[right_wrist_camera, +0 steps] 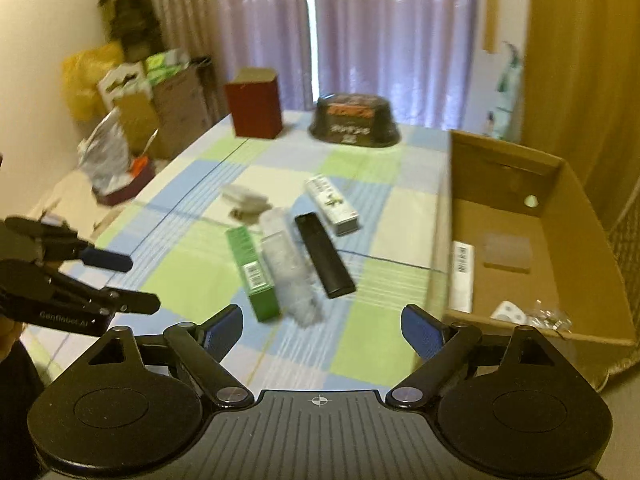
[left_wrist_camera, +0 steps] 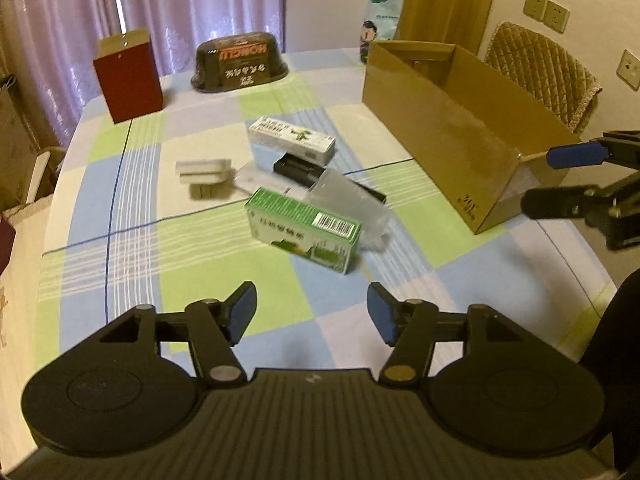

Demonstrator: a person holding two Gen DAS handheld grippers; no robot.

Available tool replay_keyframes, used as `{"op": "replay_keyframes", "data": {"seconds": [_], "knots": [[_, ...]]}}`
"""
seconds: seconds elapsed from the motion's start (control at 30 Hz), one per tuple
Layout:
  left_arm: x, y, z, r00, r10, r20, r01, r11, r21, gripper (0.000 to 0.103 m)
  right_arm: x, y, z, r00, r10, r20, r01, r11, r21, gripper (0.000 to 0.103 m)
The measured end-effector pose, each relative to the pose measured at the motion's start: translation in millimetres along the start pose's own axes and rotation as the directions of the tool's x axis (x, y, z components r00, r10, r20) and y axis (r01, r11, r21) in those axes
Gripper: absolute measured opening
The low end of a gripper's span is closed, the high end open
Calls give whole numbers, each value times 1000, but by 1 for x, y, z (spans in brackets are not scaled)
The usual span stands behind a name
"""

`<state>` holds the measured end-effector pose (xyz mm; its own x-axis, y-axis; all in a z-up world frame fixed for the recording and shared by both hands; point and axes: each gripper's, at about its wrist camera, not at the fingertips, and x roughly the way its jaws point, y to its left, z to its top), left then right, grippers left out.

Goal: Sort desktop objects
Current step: 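Move both tools back from the cardboard box to the table objects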

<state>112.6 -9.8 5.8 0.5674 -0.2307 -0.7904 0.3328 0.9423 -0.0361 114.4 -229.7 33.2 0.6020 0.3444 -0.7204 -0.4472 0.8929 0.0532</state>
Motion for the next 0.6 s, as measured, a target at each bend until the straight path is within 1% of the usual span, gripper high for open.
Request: {"op": "replay_keyframes", "data": {"seconds": [0.2, 0.33, 0.4, 0.5, 0.57, 0.6], "knots": [[12, 13, -6, 1000, 1, 2, -1, 1000, -12, 72, 28, 12, 1, 999, 19, -49, -23, 996, -82, 89], [21, 20, -5, 1000, -6, 7, 6, 1000, -20, 75, 49, 14, 4, 997, 24, -76, -32, 993, -110, 89], [26, 23, -5, 1000, -6, 10, 6, 1000, -15, 79, 57, 14, 5, 996, 25, -87, -36, 991, -127, 89], [34, 24, -3, 1000, 12, 16, -13, 999, 35, 83, 69, 15, 8, 993, 26, -112, -44, 985, -166, 88], [41, 23, -2, 1000, 5, 22, -7, 995, 96, 86, 78, 16, 8, 991, 20, -129, -46, 979, -200, 88], [45, 21, -2, 1000, 3, 27, -7, 991, 134, 89, 83, 17, 7, 990, 15, -138, -46, 974, -220, 88]]}}
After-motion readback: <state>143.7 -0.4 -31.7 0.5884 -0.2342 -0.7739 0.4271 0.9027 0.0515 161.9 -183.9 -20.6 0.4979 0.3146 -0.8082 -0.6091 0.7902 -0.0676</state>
